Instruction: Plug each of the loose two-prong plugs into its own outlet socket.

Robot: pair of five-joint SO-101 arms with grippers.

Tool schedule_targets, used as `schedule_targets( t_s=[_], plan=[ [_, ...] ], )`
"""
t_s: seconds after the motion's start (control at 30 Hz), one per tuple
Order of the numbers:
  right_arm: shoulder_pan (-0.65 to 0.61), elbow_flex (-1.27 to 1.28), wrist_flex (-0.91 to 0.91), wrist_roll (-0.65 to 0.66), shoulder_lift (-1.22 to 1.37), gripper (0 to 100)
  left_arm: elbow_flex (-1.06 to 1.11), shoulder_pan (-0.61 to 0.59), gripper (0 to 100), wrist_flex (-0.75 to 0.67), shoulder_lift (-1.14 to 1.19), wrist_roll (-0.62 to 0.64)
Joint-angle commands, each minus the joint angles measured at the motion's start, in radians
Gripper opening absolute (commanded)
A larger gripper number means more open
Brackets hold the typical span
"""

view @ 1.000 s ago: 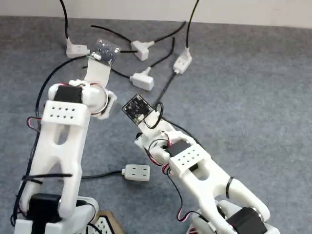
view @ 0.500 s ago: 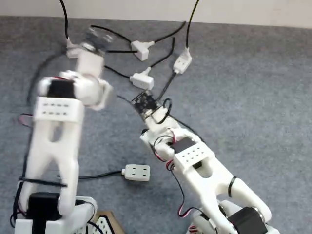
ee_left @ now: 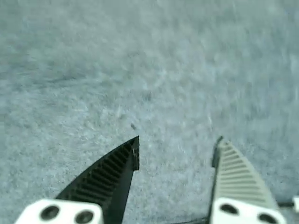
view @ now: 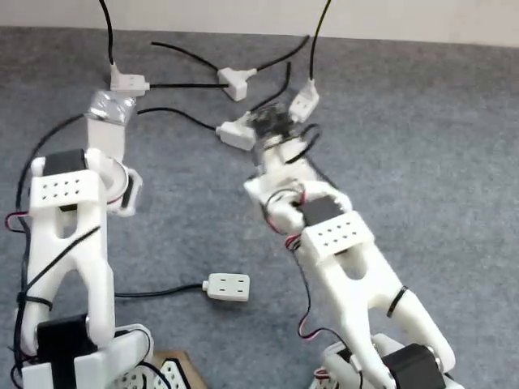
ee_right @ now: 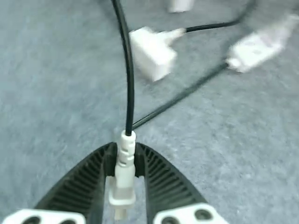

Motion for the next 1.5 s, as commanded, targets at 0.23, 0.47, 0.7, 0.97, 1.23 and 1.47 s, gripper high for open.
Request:
schedule_targets(
  t_s=[0.23,0.47,0.7,0.97,1.23,1.47],
  plan=[
    [0.136,-0.061,-0.013,-0.235,-0.007,0.5,0.002,0.160,19,0.035,-0.005,0.025],
    [0.128,-0.051,0.117,-0.430,-0.008,0.5,-0.002,0.209,19,0.038,-0.005,0.034],
    [0.182,0.081,0.038,-0.640,-0.018,0.5,-0.062,0.475,19,0.117,-0.007,0.158],
    [0.387,0.097,-0.035,-0.829,-0.021,0.5,-0.173,0.674,19,0.133,0.005,0.222],
    [0.443,0.099,-0.002,-0.841,-0.022,0.5,-0.222,0.751,19,0.132,0.005,0.218],
    [0.424,0.087,0.024,-0.902,-0.024,0.5,-0.239,0.802,19,0.121,0.007,0.222]
  ],
)
